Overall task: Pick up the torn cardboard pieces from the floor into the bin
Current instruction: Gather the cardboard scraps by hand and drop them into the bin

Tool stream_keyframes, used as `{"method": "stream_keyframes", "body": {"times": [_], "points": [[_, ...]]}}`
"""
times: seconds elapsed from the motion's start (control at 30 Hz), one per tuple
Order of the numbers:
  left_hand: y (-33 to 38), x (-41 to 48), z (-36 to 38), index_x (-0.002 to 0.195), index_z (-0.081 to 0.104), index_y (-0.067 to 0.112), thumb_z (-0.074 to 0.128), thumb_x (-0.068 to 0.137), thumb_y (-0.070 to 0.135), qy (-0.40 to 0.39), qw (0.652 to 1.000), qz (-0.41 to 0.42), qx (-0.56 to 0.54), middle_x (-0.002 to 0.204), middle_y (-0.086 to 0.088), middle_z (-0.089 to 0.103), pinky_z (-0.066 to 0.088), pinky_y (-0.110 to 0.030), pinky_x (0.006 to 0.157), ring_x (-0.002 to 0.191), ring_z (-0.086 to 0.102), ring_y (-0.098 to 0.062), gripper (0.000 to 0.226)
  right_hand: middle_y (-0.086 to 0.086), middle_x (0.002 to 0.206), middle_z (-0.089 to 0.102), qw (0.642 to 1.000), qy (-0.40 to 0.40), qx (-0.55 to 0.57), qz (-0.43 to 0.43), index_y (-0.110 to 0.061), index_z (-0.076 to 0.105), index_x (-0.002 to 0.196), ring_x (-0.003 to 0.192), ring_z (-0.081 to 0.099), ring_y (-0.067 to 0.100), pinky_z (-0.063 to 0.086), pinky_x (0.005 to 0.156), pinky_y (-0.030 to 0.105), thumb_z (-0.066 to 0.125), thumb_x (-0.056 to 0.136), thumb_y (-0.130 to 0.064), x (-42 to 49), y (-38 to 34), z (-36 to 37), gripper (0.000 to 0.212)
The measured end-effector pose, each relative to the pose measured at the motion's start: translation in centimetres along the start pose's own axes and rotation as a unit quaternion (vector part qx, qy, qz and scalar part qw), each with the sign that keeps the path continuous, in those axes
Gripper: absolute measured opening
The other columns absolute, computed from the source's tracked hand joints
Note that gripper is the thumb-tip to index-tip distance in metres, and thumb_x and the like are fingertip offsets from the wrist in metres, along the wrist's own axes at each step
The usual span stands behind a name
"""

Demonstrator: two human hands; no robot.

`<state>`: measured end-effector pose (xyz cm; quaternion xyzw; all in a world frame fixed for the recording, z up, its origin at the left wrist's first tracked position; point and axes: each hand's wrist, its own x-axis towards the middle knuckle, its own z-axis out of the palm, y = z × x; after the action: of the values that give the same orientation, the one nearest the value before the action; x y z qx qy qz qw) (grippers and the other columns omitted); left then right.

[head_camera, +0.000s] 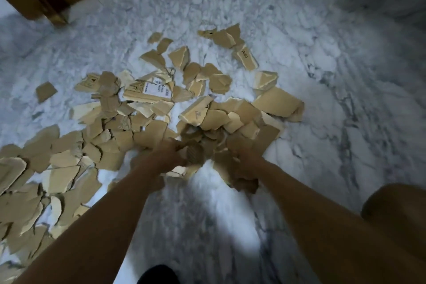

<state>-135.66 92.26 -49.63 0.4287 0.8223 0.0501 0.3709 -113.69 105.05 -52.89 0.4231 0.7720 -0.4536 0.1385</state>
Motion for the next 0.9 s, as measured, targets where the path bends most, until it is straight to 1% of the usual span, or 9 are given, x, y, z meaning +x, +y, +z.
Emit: {"method": "stream_keyframes", "body": {"times": [0.1, 0.23, 0.33, 0.4, 0.47, 0.63, 0.73, 0.8, 0.9], "points": [[2.5, 2.2, 0.4, 0.131, 0.061, 0.02, 0.08, 0.077, 0.023, -0.035, 0.995, 0.086, 0.032, 0.116, -0.004, 0.063, 0.039, -0.027, 0.082, 0.112, 0.059, -0.026, 0.057, 0.012, 0.153, 0.039, 0.989, -0.107, -0.06, 0.08, -0.01, 0.038, 0.149, 0.138, 0.039, 0.029, 0.034, 0.108, 0.033, 0.07, 0.091, -0.025, -0.9, 3.6, -1.8, 0.068], [5.4, 4.3, 3.2, 0.132, 0.059, 0.023, 0.067, 0.086, 0.023, -0.027, 0.987, 0.155, 0.039, 0.138, -0.009, 0.054, 0.042, -0.036, 0.097, 0.126, 0.049, -0.033, 0.047, 0.018, 0.143, 0.044, 0.984, -0.059, -0.06, 0.157, -0.005, 0.023, 0.148, 0.128, 0.047, 0.034, 0.043, 0.099, 0.04, 0.077, 0.082, -0.032, -2.2, 6.4, -2.3, 0.089], [5.2, 5.4, 5.4, 0.141, 0.048, 0.028, 0.076, 0.078, 0.031, 0.01, 0.986, 0.122, 0.116, 0.149, -0.016, 0.034, 0.034, -0.044, 0.11, 0.136, 0.033, -0.038, 0.069, 0.022, 0.145, 0.04, 0.982, -0.019, -0.009, 0.19, 0.004, 0.013, 0.15, 0.131, 0.045, 0.035, 0.04, 0.102, 0.039, 0.076, 0.074, -0.045, -2.4, 7.1, -1.4, 0.11], [5.1, 5.6, 6.4, 0.148, 0.036, 0.026, 0.085, 0.067, 0.035, 0.022, 0.988, 0.102, 0.115, 0.152, -0.015, 0.025, 0.033, -0.045, 0.112, 0.137, 0.031, -0.039, 0.095, 0.019, 0.138, 0.049, 0.978, -0.004, -0.022, 0.206, 0.001, 0.035, 0.144, 0.124, 0.05, 0.034, 0.044, 0.097, 0.034, 0.075, 0.08, -0.039, -2.3, 7.2, -0.8, 0.086], [5.2, 5.8, 6.7, 0.15, 0.031, 0.026, 0.086, 0.066, 0.037, 0.028, 0.987, 0.101, 0.125, 0.149, -0.016, 0.026, 0.036, -0.045, 0.109, 0.131, 0.038, -0.041, 0.101, 0.014, 0.133, 0.053, 0.975, 0.01, -0.064, 0.212, -0.006, 0.053, 0.13, 0.121, 0.049, 0.033, 0.043, 0.095, 0.033, 0.072, 0.084, -0.033, -2.3, 6.9, -0.4, 0.057], [4.9, 6.3, 6.8, 0.146, 0.036, 0.023, 0.086, 0.067, 0.031, 0.038, 0.985, 0.118, 0.12, 0.137, -0.017, 0.038, 0.047, -0.046, 0.098, 0.117, 0.05, -0.041, 0.093, 0.012, 0.138, 0.041, 0.969, 0.047, -0.092, 0.222, -0.017, 0.039, 0.139, 0.127, 0.041, 0.034, 0.041, 0.104, 0.042, 0.076, 0.074, -0.041, -2.5, 6.9, 0.4, 0.079], [4.8, 6.0, 6.7, 0.131, 0.048, 0.014, 0.083, 0.069, 0.034, 0.048, 0.985, 0.131, 0.103, 0.129, -0.015, 0.054, 0.049, -0.042, 0.092, 0.114, 0.055, -0.036, 0.074, 0.008, 0.114, 0.056, 0.974, 0.06, -0.113, 0.189, -0.017, 0.056, 0.11, 0.106, 0.058, 0.028, 0.052, 0.087, 0.038, 0.083, 0.063, -0.043, -3.1, 6.6, 0.0, 0.06], [4.4, 5.5, 6.7, 0.12, 0.054, 0.013, 0.081, 0.071, 0.034, 0.057, 0.985, 0.137, 0.088, 0.12, -0.011, 0.061, 0.05, -0.042, 0.088, 0.111, 0.057, -0.033, 0.06, 0.002, 0.1, 0.05, 0.976, 0.061, -0.158, 0.139, -0.018, 0.059, 0.088, 0.099, 0.055, 0.026, 0.051, 0.082, 0.036, 0.084, 0.061, -0.05, -3.7, 6.1, -0.3, 0.048], [3.9, 4.3, 6.8, 0.116, 0.06, 0.014, 0.077, 0.077, 0.031, 0.05, 0.983, 0.164, 0.065, 0.115, -0.007, 0.064, 0.047, -0.034, 0.085, 0.111, 0.059, -0.028, 0.046, 0.006, 0.122, 0.036, 0.977, 0.091, -0.148, 0.124, -0.024, 0.066, 0.104, 0.119, 0.036, 0.033, 0.045, 0.094, 0.046, 0.079, 0.063, -0.059, -4.2, 5.9, -0.5, 0.055]]}}
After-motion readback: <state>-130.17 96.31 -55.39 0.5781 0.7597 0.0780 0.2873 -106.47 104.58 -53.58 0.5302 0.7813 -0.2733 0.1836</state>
